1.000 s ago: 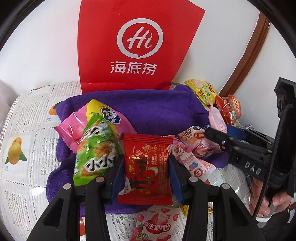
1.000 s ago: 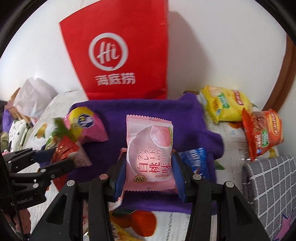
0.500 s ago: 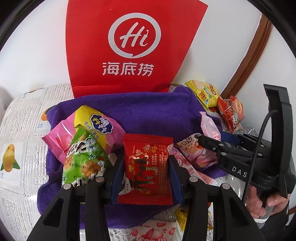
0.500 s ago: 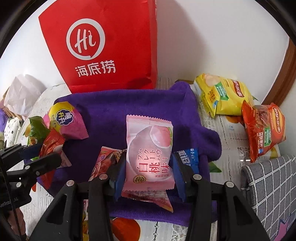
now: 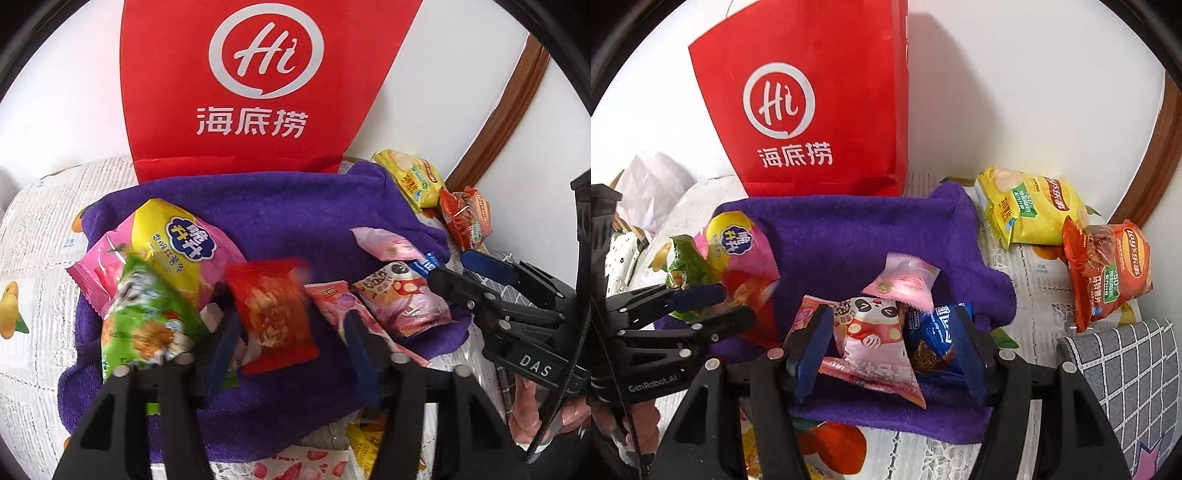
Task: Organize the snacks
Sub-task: 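Open the left gripper to drop the red packet while the right drops the peach candy, then close the right gripper on the yellow snack bag while the left approaches the pink lychee packet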
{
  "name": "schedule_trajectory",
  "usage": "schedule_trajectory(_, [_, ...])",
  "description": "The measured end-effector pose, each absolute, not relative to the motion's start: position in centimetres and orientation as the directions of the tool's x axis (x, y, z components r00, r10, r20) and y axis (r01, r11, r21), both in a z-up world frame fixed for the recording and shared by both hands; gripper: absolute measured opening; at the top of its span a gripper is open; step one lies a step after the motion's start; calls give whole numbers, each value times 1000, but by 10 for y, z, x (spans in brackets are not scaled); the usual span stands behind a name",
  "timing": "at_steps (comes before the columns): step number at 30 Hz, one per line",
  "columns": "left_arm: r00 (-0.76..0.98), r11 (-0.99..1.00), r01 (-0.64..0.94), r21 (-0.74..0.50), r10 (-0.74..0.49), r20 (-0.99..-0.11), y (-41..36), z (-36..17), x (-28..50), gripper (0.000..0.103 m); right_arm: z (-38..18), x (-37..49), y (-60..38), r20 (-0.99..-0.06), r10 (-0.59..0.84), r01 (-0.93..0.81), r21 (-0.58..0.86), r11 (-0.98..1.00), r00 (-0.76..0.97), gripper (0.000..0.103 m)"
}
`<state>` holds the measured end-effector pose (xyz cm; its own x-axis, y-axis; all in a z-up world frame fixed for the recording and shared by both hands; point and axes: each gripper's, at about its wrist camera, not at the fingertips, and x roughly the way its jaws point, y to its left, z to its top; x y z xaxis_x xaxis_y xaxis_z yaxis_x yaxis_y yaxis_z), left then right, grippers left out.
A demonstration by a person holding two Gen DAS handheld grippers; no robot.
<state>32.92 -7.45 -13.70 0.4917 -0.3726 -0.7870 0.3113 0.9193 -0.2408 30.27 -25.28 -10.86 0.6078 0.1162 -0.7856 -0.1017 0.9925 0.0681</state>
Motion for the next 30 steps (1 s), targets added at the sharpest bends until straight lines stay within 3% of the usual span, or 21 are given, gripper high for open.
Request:
schedule_trajectory(14, [532, 930, 303, -209, -347, -772, -58, -110, 289, 65, -95, 240, -244, -767, 164, -125, 110, 986, 620, 64])
schedule_trajectory(30, [539, 944, 261, -203, -317, -781, -14, -123, 222, 65, -130, 182, -210, -799, 207, -194, 116, 974, 565, 64])
